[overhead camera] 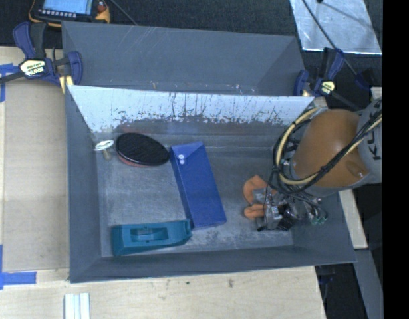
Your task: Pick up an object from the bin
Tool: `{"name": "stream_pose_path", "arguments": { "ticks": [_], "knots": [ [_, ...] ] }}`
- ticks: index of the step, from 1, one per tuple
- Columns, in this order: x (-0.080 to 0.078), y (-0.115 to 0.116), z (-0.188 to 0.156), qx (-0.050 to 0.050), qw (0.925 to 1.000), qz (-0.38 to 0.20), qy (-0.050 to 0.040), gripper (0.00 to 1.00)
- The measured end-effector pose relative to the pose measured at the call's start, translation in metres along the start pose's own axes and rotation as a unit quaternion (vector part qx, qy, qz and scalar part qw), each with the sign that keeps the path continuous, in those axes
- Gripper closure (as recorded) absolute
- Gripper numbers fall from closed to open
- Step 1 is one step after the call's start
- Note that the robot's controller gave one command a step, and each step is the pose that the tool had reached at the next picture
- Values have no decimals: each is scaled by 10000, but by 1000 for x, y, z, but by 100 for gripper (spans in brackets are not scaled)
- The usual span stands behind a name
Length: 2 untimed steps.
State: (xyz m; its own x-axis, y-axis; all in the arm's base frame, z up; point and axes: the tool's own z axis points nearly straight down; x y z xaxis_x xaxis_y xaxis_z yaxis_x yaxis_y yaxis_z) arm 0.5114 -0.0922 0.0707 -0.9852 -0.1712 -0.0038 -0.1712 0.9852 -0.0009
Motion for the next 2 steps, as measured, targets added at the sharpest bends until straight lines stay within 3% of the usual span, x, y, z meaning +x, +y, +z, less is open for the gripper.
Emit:
{"name": "stream_pose_path", "arguments": {
  "ticks": [2],
  "knots": [
    [3, 2, -12, -18, 10000, -17, 51, 100]
  ]
}}
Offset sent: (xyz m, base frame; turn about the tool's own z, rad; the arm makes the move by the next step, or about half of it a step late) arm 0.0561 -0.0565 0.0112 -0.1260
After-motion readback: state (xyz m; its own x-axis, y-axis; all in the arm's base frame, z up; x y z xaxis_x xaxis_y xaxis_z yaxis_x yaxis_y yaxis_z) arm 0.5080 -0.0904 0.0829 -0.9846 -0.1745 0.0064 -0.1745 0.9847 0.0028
